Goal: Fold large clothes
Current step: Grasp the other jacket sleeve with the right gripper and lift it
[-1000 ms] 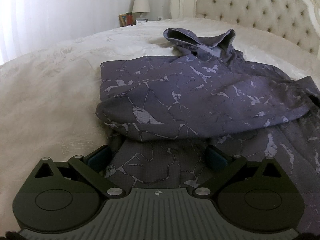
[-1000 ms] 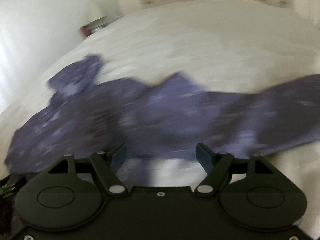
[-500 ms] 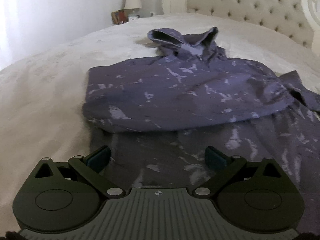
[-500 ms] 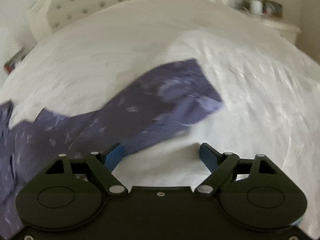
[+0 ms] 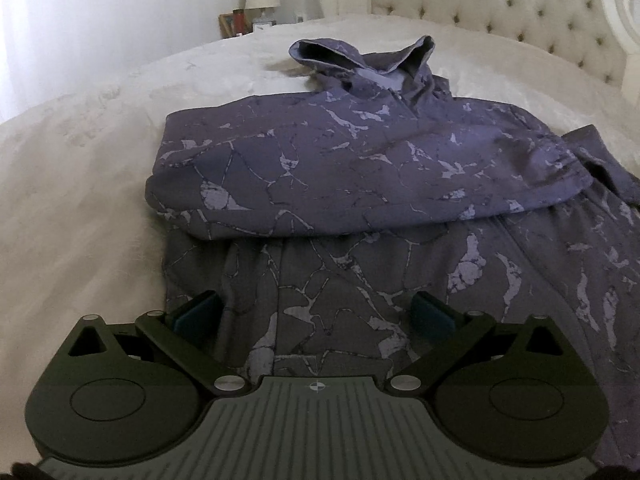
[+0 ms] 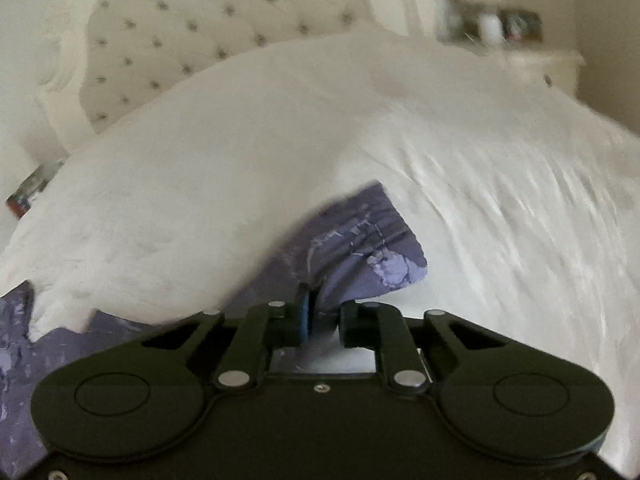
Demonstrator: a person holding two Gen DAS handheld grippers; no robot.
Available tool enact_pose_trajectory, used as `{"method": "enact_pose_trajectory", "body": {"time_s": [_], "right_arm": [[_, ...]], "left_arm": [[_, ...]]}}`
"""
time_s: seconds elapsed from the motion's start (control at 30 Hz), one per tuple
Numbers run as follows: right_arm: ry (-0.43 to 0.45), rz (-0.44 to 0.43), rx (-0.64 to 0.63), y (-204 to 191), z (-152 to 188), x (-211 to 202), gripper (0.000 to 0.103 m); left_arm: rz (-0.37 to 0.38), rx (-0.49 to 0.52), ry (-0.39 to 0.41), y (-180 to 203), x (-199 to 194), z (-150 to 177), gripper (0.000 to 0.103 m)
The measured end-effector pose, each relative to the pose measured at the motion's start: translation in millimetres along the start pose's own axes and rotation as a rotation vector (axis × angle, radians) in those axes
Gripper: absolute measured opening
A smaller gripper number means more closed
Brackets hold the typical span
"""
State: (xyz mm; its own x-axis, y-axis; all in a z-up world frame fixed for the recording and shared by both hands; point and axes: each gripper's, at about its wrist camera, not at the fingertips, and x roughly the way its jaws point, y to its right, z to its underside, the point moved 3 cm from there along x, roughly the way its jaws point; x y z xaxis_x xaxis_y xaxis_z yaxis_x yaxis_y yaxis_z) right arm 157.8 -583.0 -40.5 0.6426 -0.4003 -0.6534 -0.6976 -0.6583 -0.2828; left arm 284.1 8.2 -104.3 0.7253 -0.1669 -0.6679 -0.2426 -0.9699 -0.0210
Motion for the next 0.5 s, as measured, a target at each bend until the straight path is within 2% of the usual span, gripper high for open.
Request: {"method": "enact_pose_trajectory", "body": {"time_s": [0.13, 0.27, 0.37, 0.5], "right_arm": [[0.062, -0.123, -0.086, -68, -21, -22, 0.016], [0.091, -0.288, -0.19, -155, -27, -44, 0.016], [0.084, -0.42, -0.267, -224, -14, -58, 0.016], [0.036, -0.564, -0.37, -307, 23, -63, 0.016]], "left_arm": [[0.005, -0.004, 0.004, -2, -1, 0, 0.103], [0.009, -0.009, 0.006, -2, -1, 0, 0.103], [0.012, -0.014, 0.007, -2, -1, 0, 0.103], [0.014, -0.018, 0.013, -2, -1, 1, 0.103]]}}
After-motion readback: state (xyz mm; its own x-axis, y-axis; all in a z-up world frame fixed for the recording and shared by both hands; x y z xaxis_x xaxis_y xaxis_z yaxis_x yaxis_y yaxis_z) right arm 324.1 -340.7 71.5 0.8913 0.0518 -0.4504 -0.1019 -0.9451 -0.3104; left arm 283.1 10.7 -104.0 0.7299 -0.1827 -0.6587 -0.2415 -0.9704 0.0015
